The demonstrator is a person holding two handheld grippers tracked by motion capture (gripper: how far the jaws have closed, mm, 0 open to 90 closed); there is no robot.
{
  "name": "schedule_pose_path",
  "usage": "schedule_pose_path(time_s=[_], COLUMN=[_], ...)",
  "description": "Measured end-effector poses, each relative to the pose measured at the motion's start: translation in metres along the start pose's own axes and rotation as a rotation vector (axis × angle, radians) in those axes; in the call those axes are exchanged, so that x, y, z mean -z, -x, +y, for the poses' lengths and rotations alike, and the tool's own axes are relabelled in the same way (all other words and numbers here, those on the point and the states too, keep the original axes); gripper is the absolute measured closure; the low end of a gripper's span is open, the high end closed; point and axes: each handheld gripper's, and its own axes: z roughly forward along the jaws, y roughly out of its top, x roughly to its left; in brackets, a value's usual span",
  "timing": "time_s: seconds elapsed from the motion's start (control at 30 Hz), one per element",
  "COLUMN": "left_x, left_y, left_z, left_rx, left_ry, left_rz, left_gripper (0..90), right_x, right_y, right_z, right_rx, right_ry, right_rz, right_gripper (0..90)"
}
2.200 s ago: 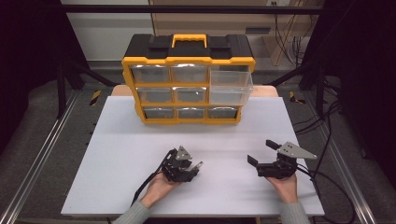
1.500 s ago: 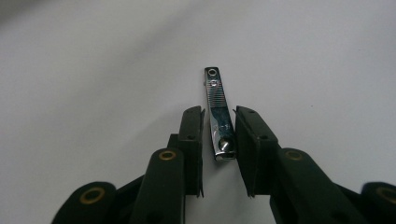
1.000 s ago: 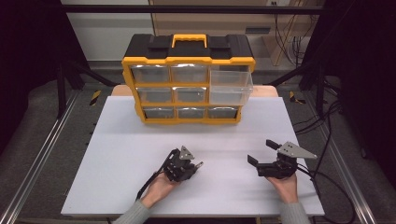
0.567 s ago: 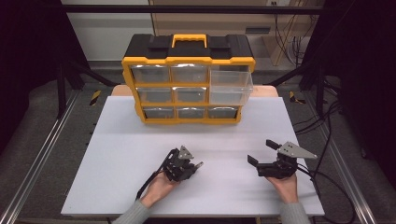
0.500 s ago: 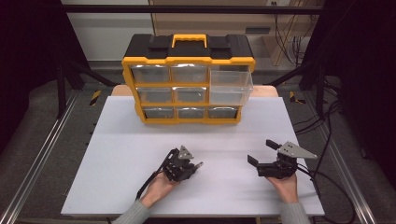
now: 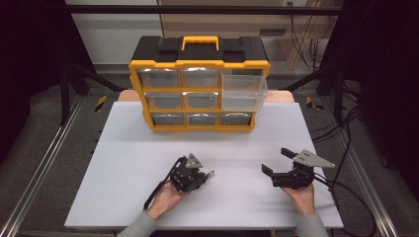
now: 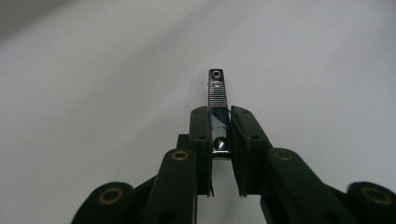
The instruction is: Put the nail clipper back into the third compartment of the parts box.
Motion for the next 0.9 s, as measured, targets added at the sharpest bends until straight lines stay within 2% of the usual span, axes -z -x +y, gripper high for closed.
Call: schedule_pose_path(time_s=[0.5, 0.9], left_x=[0.019, 0.041], left_y=[-0.002, -0.010], left_z=[0.001, 0.003], left_rx=[0.015, 0.034], left_ry=[0.044, 0.095], left_rz=[-0.006, 0.004], left_gripper=[78.7, 78.7], right_x=[-0.001, -0.001], right_y=[0.000, 0.000], right_z=[0.000, 0.000], right_rx=[0.002, 0.001], right_ry=[-0.004, -0.010], right_rz=[0.000, -0.001], right_gripper=[0.6, 0.6])
